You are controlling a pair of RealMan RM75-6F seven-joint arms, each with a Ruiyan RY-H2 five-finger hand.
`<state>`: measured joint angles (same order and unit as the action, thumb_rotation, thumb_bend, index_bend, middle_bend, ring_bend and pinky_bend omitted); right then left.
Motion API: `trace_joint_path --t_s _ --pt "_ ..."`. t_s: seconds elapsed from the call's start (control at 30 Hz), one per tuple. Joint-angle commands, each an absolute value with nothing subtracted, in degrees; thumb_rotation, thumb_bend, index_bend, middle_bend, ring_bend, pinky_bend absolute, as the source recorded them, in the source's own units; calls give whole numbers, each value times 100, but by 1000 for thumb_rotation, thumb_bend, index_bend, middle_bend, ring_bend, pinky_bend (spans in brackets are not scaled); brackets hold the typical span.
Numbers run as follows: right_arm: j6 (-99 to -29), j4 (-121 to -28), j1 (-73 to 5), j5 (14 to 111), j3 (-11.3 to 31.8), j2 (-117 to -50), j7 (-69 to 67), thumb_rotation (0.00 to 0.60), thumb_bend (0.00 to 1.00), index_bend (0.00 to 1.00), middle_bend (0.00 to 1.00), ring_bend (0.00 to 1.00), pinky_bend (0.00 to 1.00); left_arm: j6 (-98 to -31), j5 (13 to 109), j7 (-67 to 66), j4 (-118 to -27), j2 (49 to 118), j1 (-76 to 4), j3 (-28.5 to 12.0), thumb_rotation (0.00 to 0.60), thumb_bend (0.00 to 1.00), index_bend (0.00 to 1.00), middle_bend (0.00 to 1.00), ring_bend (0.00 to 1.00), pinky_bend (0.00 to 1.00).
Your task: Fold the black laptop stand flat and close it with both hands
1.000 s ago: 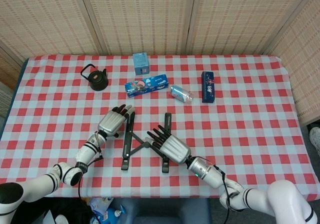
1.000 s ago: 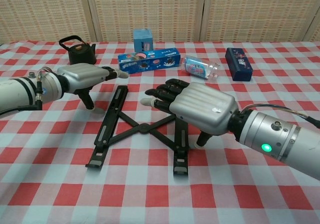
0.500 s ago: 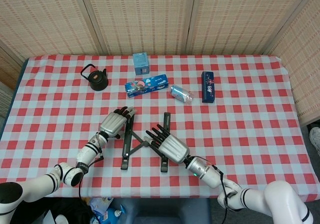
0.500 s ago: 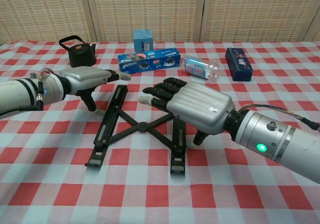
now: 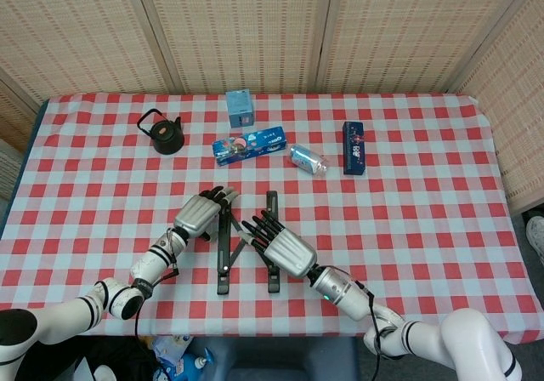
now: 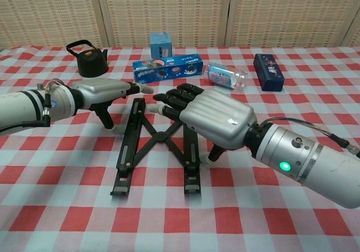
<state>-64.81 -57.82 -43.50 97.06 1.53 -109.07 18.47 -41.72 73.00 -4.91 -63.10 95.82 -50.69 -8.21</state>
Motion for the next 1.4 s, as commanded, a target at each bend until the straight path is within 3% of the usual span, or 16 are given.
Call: trace_joint_path --t_s 0.03,0.73,0.97,1.17,1.4 --pt "-6539 -5724 -4358 9721 177 -10968 1822 600 0 0 0 0 0 -4163 7315 -472 -6370 9562 -5086 -815 600 219 0 0 0 171" --pt "-6891 -5376 -4386 9821 234 -11359 1750 600 0 0 0 0 0 -4125 7258 -442 -6792 9437 -5152 -816 600 218 0 0 0 171" --pt "-6874 -5979 -4455 9935 177 -10976 1729 600 0 0 0 0 0 -4295 7047 -609 -6897 9267 -5032 -861 600 218 0 0 0 171" --pt "-6108 -7383 -4880 9875 303 -9856 1732 600 0 0 0 0 0 -4734 6903 -711 -7229 8843 -4740 -908 600 218 0 0 0 171" --pt "-4119 -8510 -5893 9493 500 -8607 1449 600 0 0 0 0 0 -5173 6796 -645 -7557 8407 -4380 -942 600 218 0 0 0 171"
